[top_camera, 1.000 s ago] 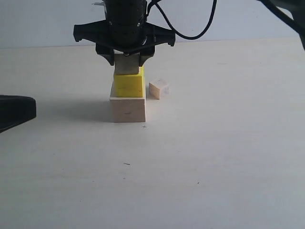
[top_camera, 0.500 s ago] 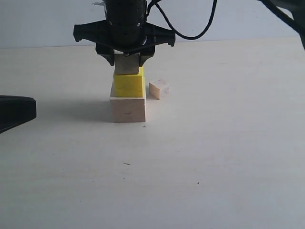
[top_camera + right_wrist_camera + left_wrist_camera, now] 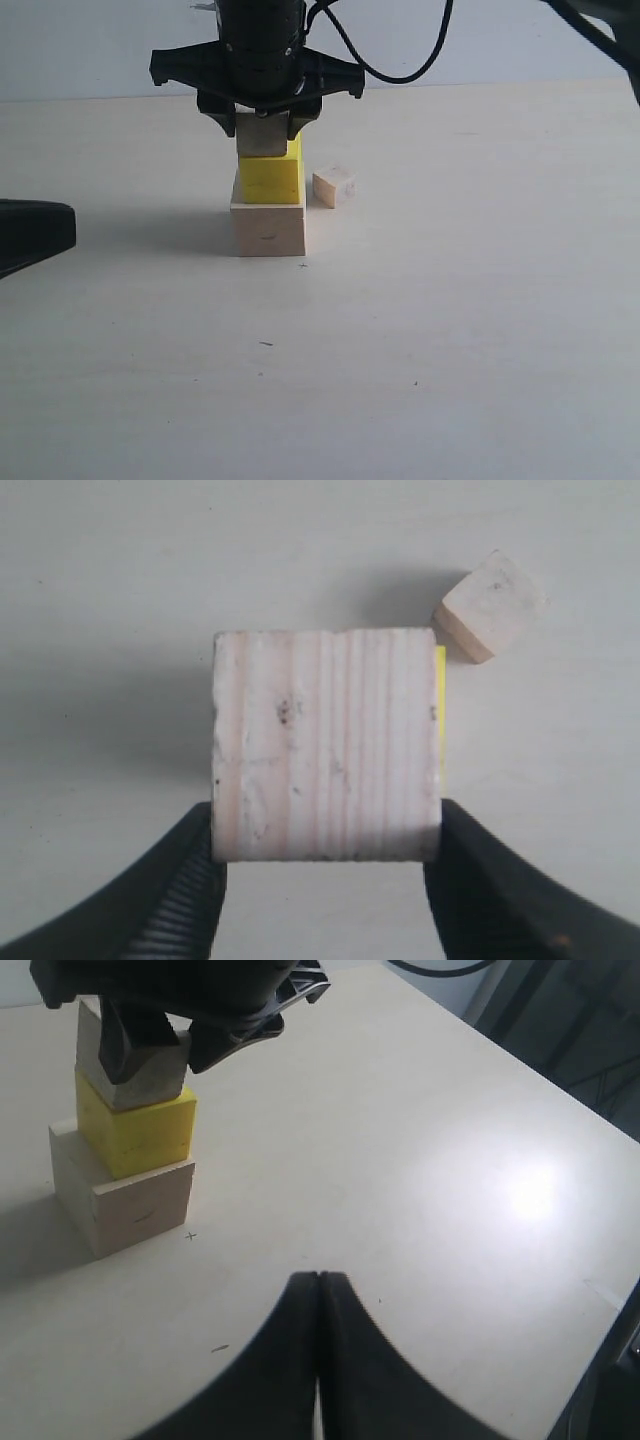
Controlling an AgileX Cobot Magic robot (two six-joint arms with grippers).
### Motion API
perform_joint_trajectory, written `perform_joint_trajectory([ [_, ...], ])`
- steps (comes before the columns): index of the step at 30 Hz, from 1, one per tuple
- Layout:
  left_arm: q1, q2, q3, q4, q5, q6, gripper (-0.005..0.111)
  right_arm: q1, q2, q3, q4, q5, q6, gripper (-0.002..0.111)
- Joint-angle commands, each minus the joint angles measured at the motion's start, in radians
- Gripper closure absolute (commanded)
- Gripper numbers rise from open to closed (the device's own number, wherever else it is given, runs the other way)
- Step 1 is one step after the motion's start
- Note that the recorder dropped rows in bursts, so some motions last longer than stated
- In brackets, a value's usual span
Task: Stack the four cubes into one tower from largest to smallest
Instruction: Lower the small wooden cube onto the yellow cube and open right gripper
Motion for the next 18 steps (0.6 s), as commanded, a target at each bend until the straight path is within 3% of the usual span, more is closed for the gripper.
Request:
perform_joint_trajectory([
  [1, -0.008, -0.004, 0.005, 0.001, -0.01, -0.007, 0.107, 0.001, 0.003, -0.006, 0.0, -0.017, -0.001, 0.05],
  [4, -0.008, -0.004, 0.005, 0.001, -0.012, -0.007, 0.107, 0.001, 0.003, -0.006, 0.002, -0.015, 0.001, 0.046],
  [18, -0.008, -0.004, 0.005, 0.004, -0.012, -0.009, 0.107, 0.001, 0.003, -0.006, -0.054, -0.017, 0.041, 0.046],
])
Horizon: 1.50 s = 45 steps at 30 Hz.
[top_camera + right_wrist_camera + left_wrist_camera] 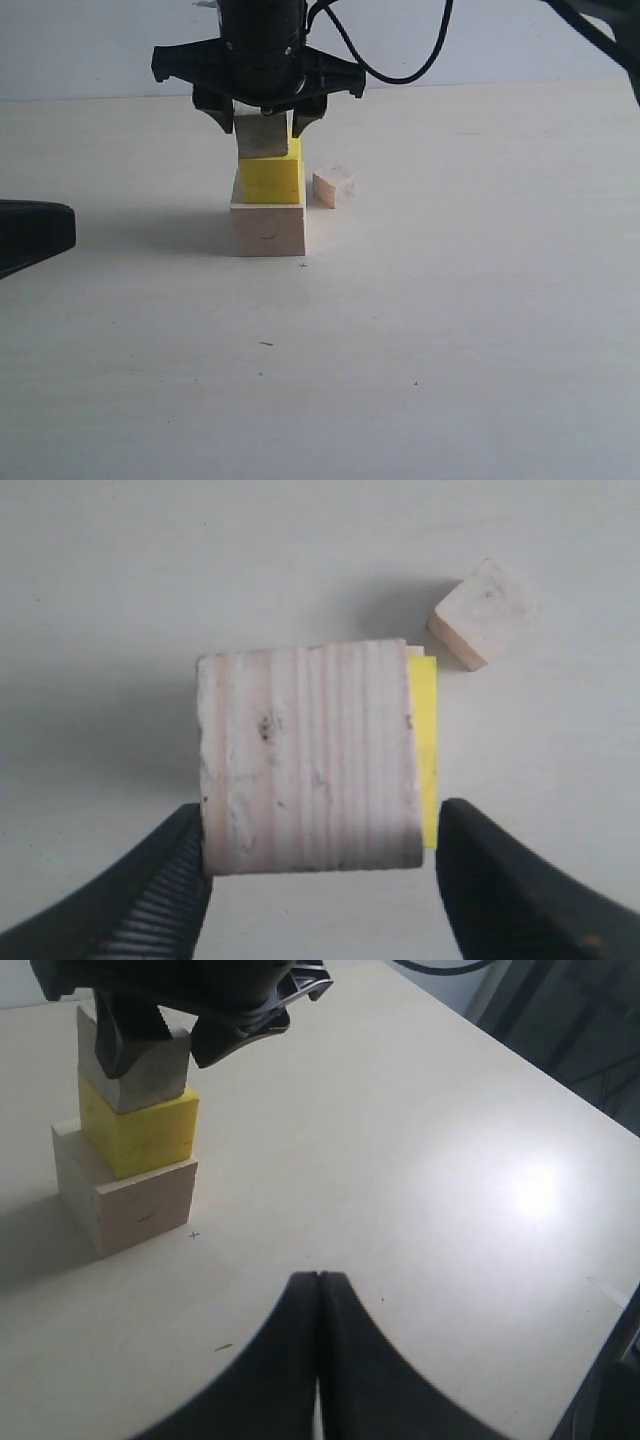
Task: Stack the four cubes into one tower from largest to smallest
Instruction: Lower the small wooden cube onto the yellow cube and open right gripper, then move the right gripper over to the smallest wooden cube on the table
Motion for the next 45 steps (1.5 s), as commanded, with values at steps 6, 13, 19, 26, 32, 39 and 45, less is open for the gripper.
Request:
perform_joint_trajectory([
  [6, -0.008, -0.004, 0.005, -0.002, -0.01, -0.009, 0.107, 0.001, 0.003, -0.006, -0.037, -0.034, 0.015, 0.046],
  [13, -0.008, -0.004, 0.005, -0.002, -0.01, -0.009, 0.107, 0.001, 0.003, -0.006, -0.032, -0.028, 0.051, 0.046],
  [19, -0.008, -0.004, 0.005, -0.002, -0.01, -0.009, 0.107, 0.001, 0.003, -0.006, -0.007, -0.023, 0.051, 0.046],
  [26, -0.01, -0.004, 0.005, -0.002, -0.01, -0.009, 0.107, 0.001, 0.003, -0.006, 0.008, -0.009, 0.051, 0.046],
  [32, -0.01, -0.004, 0.005, -0.002, -0.01, -0.009, 0.107, 0.001, 0.001, -0.006, 0.008, -0.007, 0.049, 0.046],
  [39, -0.01, -0.004, 0.005, -0.002, -0.01, -0.009, 0.107, 0.001, -0.056, -0.006, 0.008, -0.001, 0.011, 0.046],
  [45, -0.01, -0.004, 0.005, 0.005, -0.01, -0.009, 0.107, 0.001, -0.137, -0.006, -0.008, 0.038, -0.086, 0.046],
])
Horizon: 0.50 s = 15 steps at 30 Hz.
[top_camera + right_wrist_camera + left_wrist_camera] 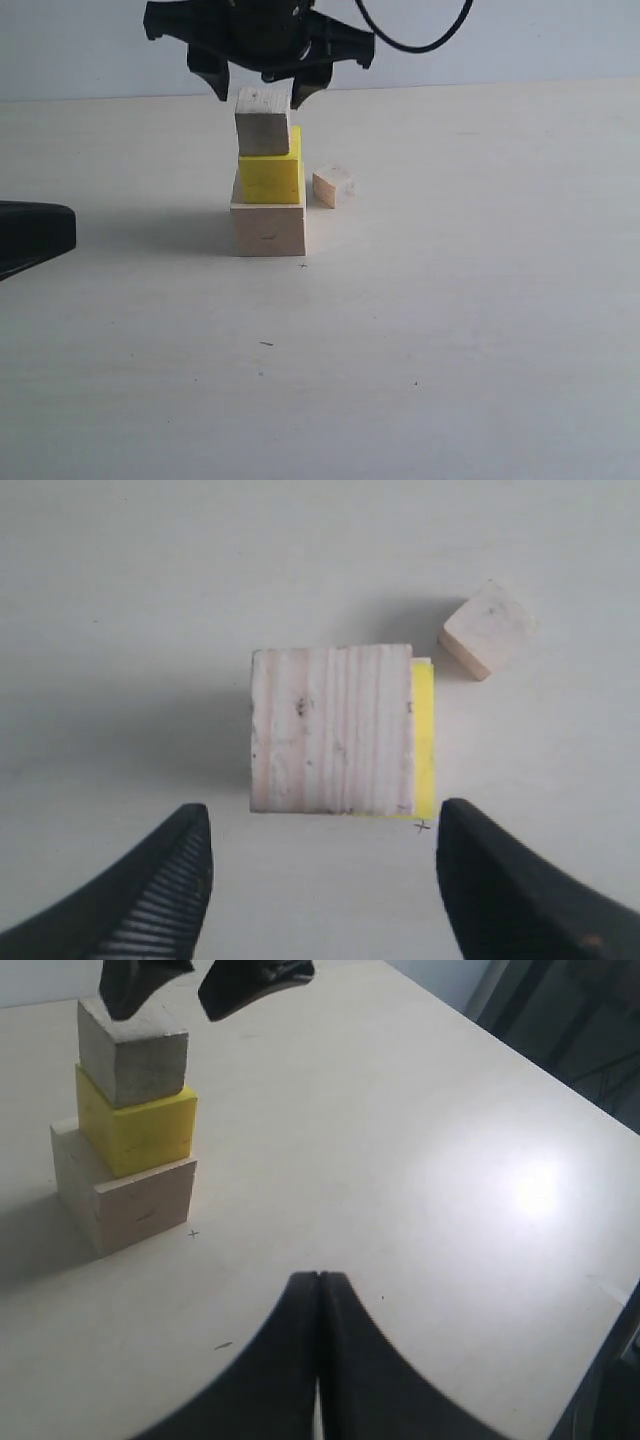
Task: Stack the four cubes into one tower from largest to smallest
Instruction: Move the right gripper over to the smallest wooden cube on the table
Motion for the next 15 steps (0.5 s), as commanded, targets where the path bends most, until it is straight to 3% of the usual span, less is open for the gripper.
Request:
perform_joint_trajectory([
  [1, -0.006, -0.004, 0.005, -0.001, -0.01, -0.006, 0.107, 0.001, -0.076, -0.006, -0.033, 0.034, -0.117, 0.047],
  [5, -0.006, -0.004, 0.005, -0.001, -0.01, -0.006, 0.107, 0.001, -0.123, -0.006, -0.066, 0.034, -0.271, 0.07],
  [9, -0.006, -0.004, 0.005, -0.001, -0.01, -0.009, 0.107, 0.001, -0.163, -0.004, -0.076, 0.034, -0.435, 0.106],
  [15, -0.006, -0.004, 0.005, -0.001, 0.011, -0.009, 0.107, 0.001, -0.21, -0.004, -0.154, 0.034, -0.52, 0.108],
])
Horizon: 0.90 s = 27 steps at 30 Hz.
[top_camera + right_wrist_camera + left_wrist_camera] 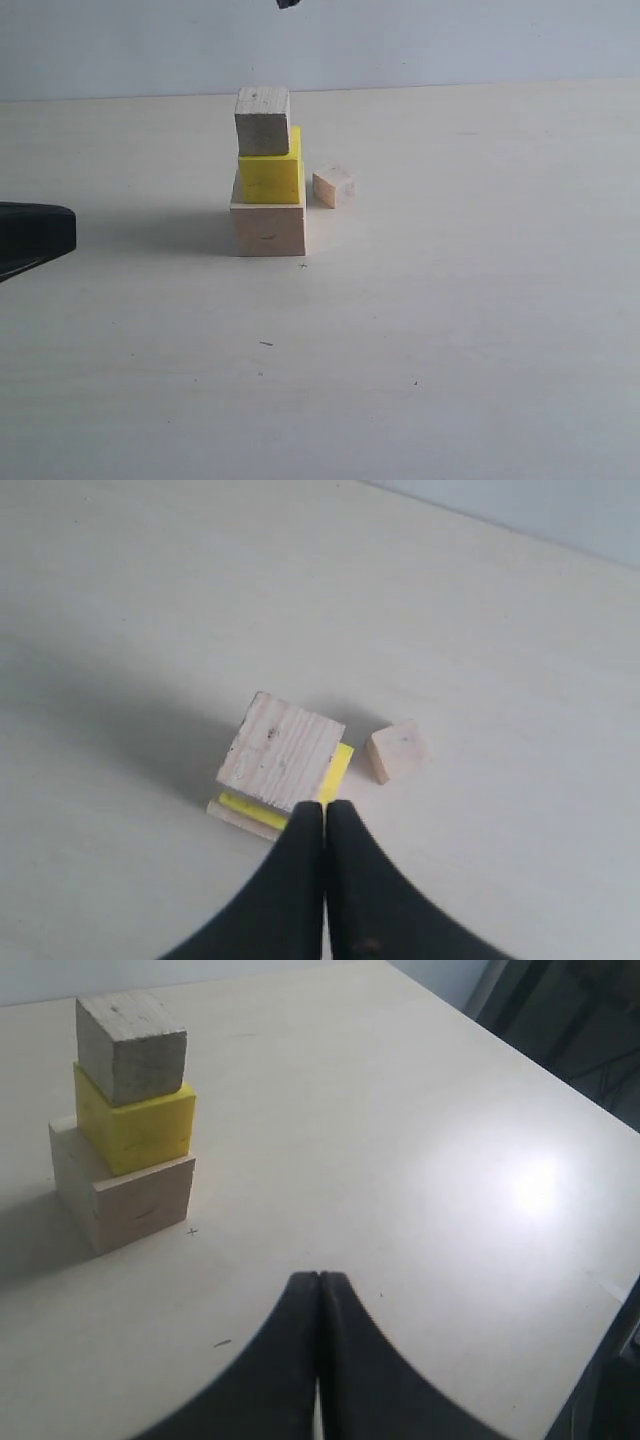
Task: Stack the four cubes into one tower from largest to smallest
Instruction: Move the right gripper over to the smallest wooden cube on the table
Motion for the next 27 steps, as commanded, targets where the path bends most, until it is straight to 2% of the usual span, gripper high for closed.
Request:
perform_joint_trajectory([
  [1, -0.006, -0.004, 0.005, 0.005, 0.011, -0.007, 0.107, 0.001, -0.037, -0.004, -0.112, 0.002, -0.074, 0.108],
  [5, -0.006, -0.004, 0.005, 0.051, 0.022, -0.057, 0.107, -0.052, -0.057, 0.017, -0.123, 0.002, -0.119, 0.108],
  [9, -0.006, -0.002, 0.005, 0.17, 0.0, -0.167, 0.107, -0.207, -0.081, 0.144, -0.092, 0.002, -0.204, 0.108],
  [11, 0.01, -0.002, 0.005, 0.215, -0.023, -0.213, 0.107, -0.293, -0.081, 0.235, -0.011, 0.002, -0.25, 0.108],
  [14, 0.055, 0.039, 0.005, 0.283, -0.025, -0.253, 0.107, -0.373, -0.057, 0.364, 0.227, -0.188, -0.556, 0.108],
  [17, 0.086, 0.107, -0.003, 0.351, -0.031, -0.249, 0.107, -0.378, 0.003, 0.406, 0.247, -0.38, -0.633, 0.108],
  [21, 0.086, 0.131, -0.022, 0.459, -0.003, -0.245, 0.107, -0.378, 0.1, 0.406, 0.306, -0.49, -0.758, 0.108],
  [27, 0.086, 0.136, -0.026, 0.558, 0.061, -0.245, 0.107, -0.378, 0.196, 0.404, 0.367, -0.558, -0.832, 0.085],
])
